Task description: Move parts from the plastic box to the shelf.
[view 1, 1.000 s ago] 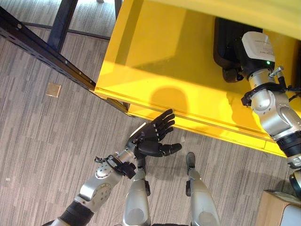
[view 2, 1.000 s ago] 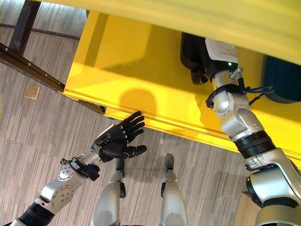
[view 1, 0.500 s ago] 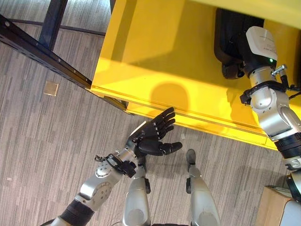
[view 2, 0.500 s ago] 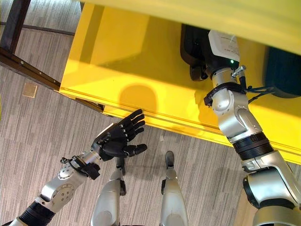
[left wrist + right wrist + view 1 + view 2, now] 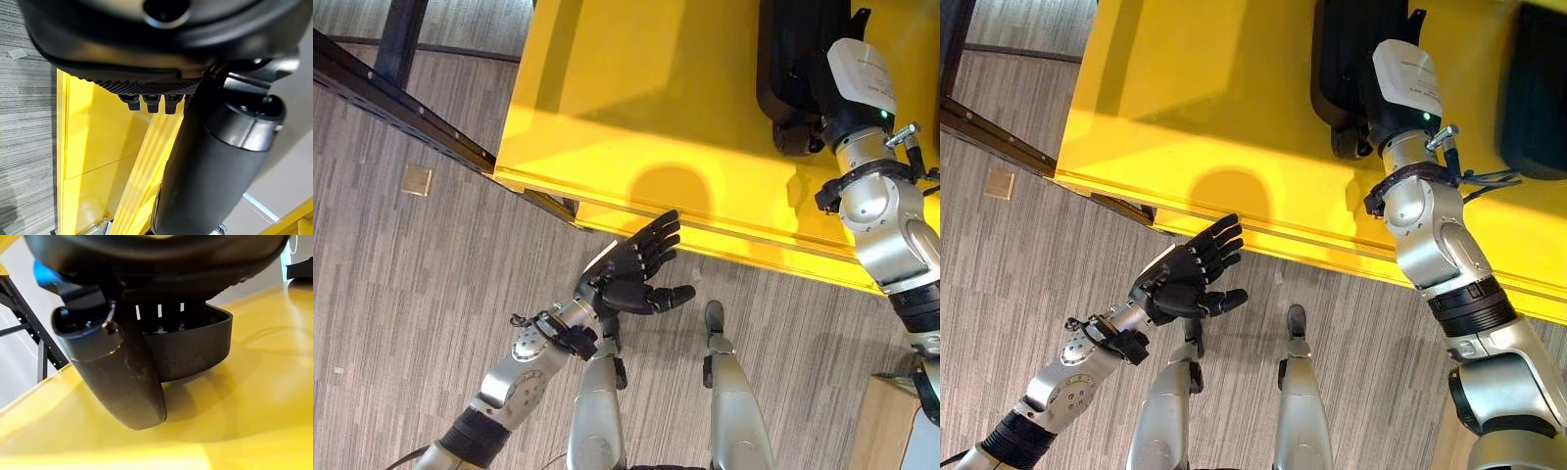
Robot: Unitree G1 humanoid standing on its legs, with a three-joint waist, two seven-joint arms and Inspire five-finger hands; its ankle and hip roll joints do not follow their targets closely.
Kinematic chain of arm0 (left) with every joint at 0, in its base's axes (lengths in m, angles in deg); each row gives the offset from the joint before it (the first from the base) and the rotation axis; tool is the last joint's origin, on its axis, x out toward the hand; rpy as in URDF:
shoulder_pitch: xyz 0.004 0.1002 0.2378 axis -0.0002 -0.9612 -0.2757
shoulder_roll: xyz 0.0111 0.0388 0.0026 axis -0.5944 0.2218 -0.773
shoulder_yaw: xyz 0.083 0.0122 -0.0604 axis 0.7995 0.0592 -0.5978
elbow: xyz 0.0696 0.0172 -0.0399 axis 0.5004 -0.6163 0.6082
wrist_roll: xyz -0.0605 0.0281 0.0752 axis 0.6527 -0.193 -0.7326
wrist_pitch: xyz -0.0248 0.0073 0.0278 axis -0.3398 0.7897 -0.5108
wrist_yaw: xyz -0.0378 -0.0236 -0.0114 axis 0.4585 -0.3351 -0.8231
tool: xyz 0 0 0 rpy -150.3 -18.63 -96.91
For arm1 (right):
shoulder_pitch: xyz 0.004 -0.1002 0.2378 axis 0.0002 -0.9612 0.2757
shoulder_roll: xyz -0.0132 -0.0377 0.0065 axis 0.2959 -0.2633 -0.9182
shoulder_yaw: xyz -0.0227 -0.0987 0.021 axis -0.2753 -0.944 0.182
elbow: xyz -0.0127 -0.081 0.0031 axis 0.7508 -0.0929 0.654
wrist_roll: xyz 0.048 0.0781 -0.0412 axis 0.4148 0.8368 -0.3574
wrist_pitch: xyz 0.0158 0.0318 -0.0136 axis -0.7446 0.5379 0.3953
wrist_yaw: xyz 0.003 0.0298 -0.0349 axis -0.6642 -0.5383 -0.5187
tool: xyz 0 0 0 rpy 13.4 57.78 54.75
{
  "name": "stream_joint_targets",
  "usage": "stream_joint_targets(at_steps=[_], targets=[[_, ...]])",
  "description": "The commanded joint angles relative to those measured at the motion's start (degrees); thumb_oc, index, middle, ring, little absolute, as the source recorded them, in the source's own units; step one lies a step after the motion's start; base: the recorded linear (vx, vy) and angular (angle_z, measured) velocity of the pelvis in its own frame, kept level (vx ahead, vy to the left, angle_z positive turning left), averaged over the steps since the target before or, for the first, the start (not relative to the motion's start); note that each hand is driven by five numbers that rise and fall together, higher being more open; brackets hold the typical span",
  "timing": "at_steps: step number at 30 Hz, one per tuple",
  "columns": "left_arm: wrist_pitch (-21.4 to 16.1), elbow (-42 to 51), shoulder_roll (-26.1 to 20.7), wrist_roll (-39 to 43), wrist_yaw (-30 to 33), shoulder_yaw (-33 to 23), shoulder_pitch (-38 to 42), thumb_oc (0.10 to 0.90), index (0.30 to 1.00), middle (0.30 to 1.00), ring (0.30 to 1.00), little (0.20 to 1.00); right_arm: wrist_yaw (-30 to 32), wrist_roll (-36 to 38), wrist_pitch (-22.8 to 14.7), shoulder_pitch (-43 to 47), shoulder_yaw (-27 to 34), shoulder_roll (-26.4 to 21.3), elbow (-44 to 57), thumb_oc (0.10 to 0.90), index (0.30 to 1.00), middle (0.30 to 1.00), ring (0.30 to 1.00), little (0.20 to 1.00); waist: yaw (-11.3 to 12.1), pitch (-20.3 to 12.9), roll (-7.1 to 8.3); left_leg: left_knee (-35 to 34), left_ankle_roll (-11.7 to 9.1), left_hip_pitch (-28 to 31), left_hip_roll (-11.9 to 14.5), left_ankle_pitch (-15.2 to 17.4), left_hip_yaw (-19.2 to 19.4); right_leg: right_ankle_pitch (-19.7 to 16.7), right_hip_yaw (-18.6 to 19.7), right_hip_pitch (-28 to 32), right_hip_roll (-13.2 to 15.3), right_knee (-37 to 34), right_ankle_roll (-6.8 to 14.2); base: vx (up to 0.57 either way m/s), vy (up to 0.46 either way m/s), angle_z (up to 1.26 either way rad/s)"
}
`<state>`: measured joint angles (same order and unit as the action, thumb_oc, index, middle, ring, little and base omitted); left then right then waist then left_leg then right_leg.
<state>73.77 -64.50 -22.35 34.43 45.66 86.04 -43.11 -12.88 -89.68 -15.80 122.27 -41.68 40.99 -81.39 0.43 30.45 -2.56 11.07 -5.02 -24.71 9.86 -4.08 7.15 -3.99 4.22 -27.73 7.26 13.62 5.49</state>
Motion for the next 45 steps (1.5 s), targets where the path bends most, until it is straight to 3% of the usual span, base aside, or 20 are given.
stream_joint_targets(at_steps=[1, 13, 21, 45], targets=[[-2.80, 8.71, 2.37, -0.05, -1.32, -0.85, -1.00, 0.900, 1.000, 1.000, 1.000, 1.000, -6.96, 0.28, -0.21, -5.64, -3.34, -1.21, 5.28, 0.400, 0.300, 0.300, 0.300, 0.300, -1.17, -0.66, 0.36, 5.61, 2.10, -1.46, 0.14, 4.01, -3.07, 7.23, -5.50, -0.38, 3.10, 8.31, -1.45, 0.00, 0.000, 0.00], [-2.11, 9.02, 1.89, -0.27, -1.60, -1.34, -0.93, 0.900, 1.000, 1.000, 1.000, 1.000, -4.88, 0.92, 1.17, -6.61, -3.06, -0.88, 5.63, 0.400, 0.300, 0.300, 0.300, 0.300, -1.34, -0.66, 0.55, 5.91, 2.08, -0.46, 0.33, 4.49, -2.92, 7.57, -5.06, 0.92, 2.93, 8.20, -1.46, 0.00, 0.000, 0.00], [-1.54, 8.70, 1.83, -0.15, -1.47, -1.22, 0.42, 0.900, 1.000, 1.000, 1.000, 1.000, -1.16, 1.90, 0.81, -4.22, -2.21, 0.67, 0.36, 0.400, 0.300, 0.300, 0.300, 0.300, -0.93, -0.66, 0.45, 6.14, 1.99, -0.18, 0.41, 4.52, -3.07, 7.36, -5.25, 1.72, 2.94, 7.72, -1.42, 0.00, 0.000, 0.00], [-1.36, 8.05, 2.51, 0.16, -1.91, -0.73, 1.36, 0.900, 1.000, 1.000, 1.000, 1.000, 0.10, 3.60, 1.45, -0.29, -1.58, 1.79, -6.10, 0.400, 0.300, 0.300, 0.300, 0.300, -0.33, -0.66, -0.44, 5.86, 1.89, -0.47, -0.11, 4.53, -3.23, 7.43, -5.43, 0.88, 3.52, 8.32, -1.32, 0.00, 0.000, 0.00]])
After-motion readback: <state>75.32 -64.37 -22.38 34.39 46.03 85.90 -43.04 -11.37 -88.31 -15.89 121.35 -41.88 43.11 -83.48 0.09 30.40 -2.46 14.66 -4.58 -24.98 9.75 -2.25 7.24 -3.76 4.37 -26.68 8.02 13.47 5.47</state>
